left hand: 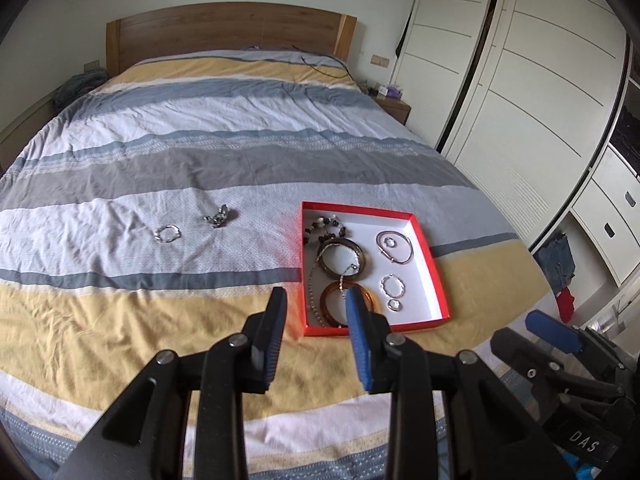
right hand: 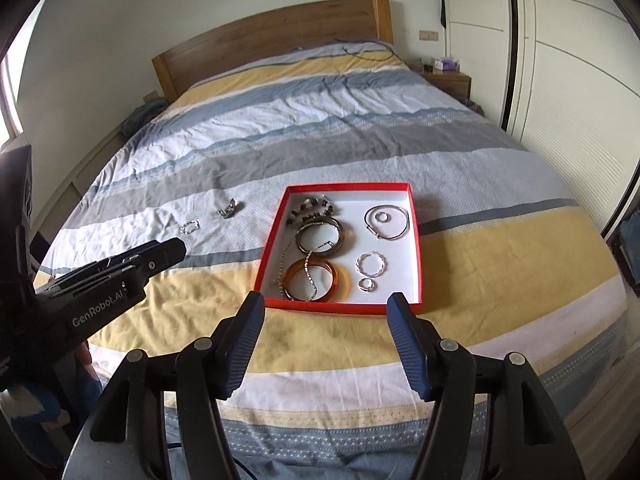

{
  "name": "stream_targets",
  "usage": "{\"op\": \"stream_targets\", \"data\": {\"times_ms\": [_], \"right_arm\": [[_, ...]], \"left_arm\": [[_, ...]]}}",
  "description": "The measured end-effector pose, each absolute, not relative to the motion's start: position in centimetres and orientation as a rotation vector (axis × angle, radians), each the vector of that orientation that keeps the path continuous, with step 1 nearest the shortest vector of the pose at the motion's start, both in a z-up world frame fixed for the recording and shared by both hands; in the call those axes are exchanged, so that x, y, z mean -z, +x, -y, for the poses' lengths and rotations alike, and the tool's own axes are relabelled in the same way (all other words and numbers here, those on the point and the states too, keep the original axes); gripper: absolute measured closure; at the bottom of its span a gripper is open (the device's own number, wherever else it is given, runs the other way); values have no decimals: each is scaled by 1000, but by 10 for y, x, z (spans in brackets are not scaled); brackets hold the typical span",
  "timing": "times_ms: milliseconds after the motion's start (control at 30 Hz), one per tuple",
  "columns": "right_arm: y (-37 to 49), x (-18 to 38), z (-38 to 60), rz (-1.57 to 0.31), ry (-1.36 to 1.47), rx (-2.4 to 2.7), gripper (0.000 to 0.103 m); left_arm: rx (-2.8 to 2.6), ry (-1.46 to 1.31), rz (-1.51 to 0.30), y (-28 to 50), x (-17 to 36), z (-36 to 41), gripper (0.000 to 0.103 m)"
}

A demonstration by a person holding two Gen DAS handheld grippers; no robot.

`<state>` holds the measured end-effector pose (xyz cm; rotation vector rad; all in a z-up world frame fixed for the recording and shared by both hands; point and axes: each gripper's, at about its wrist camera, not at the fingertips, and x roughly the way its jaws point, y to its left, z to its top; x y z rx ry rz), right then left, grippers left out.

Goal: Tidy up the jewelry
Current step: 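Lift both open grippers out of the box and back over the duvet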

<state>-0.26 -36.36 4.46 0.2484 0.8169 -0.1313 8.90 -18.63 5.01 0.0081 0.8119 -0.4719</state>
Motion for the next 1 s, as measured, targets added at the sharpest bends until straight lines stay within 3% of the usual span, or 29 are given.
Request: {"op": "stream_targets", "data": {"times_ms": [333, 767, 1000], "right_arm": [[-47, -82, 338, -738, 196, 150, 38], [-82, -115, 311, -662, 163, 136, 35], [-86, -128, 303, -632, 155, 130, 34]], "left_arm": [[441, -38, -729, 49, -81, 146, 69], [356, -82, -687, 21, -111, 100, 53], [322, -114, -659, 18, -121, 81, 52]]}}
